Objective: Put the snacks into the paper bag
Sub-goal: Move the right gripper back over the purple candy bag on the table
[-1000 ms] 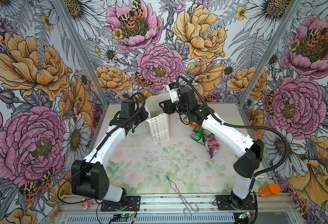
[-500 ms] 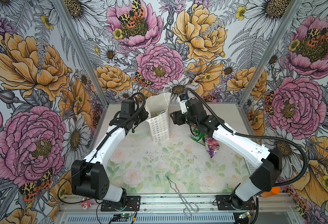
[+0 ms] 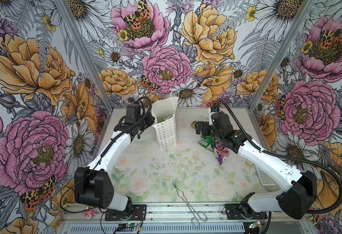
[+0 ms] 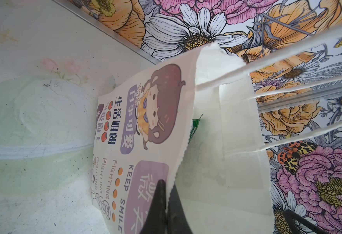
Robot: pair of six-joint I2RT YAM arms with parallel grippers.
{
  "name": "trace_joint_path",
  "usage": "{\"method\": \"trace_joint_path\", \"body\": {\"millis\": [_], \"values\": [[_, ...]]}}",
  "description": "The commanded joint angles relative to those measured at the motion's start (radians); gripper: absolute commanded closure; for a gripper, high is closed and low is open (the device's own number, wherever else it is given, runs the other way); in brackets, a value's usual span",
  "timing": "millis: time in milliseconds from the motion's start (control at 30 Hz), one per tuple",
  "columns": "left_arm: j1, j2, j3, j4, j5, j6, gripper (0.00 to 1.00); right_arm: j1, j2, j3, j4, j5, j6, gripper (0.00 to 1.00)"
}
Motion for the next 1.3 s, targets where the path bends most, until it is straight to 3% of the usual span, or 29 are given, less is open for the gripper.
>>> {"method": "trace_joint_path", "body": {"millis": [0,467,700,1267], "values": [[0.008,-0.009,-0.001,0.025,0.027,0.0,1.0,-0.021,-0.045,-0.036,0.0,0.035,0.058,0.0],[0.005,0.007,0.006,0.025,0.028,0.0,1.0,-0.07,-0.138,-0.161,-0.108,0.115,0.159,0.0],[0.008,0.014,0.009,0.025,0.027,0.0,1.0,-0.096,-0.161,-0.187,-0.25,0.142,0.238,0.0],[0.001,0.02,0.01,0.027,0.031,0.0,1.0,-0.185,-0.047,-0.183,-0.354,0.039,0.244,0.0]]}}
